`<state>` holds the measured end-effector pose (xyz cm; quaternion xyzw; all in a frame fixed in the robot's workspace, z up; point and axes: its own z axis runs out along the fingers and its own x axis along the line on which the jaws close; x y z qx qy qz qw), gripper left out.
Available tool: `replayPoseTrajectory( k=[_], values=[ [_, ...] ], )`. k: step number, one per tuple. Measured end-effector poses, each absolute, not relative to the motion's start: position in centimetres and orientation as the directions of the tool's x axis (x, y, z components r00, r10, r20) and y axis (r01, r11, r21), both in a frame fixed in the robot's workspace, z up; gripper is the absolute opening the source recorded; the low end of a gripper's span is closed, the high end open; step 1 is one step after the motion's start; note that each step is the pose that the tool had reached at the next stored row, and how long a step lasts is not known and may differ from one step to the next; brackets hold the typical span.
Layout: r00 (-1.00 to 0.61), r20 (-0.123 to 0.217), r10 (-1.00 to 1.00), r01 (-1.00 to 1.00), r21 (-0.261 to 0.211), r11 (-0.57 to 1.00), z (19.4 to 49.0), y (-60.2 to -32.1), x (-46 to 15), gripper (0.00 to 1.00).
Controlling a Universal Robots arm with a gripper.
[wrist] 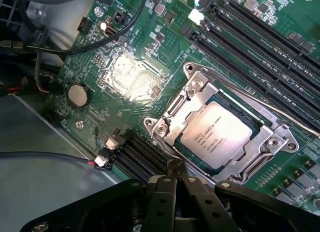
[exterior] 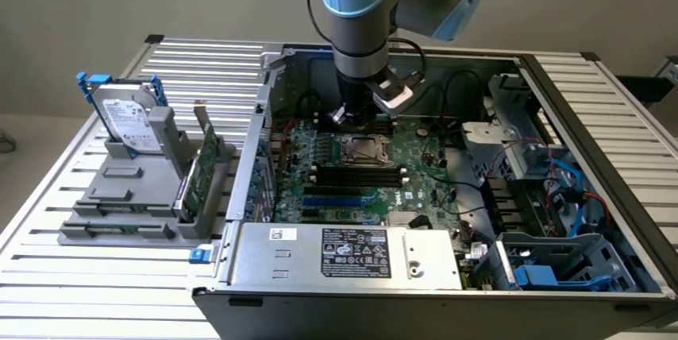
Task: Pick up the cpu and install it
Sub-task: 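Install the first cpu locking lever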
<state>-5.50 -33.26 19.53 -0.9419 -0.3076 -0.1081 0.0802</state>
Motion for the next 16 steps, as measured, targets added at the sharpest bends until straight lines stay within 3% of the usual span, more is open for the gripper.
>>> replayPoseTrajectory(
  k=[16],
  values=[
    [0.787, 0.254, 0.563, 0.598, -0.086, -0.797, 19.42, -33.32, -4.68, 0.11]
  ],
)
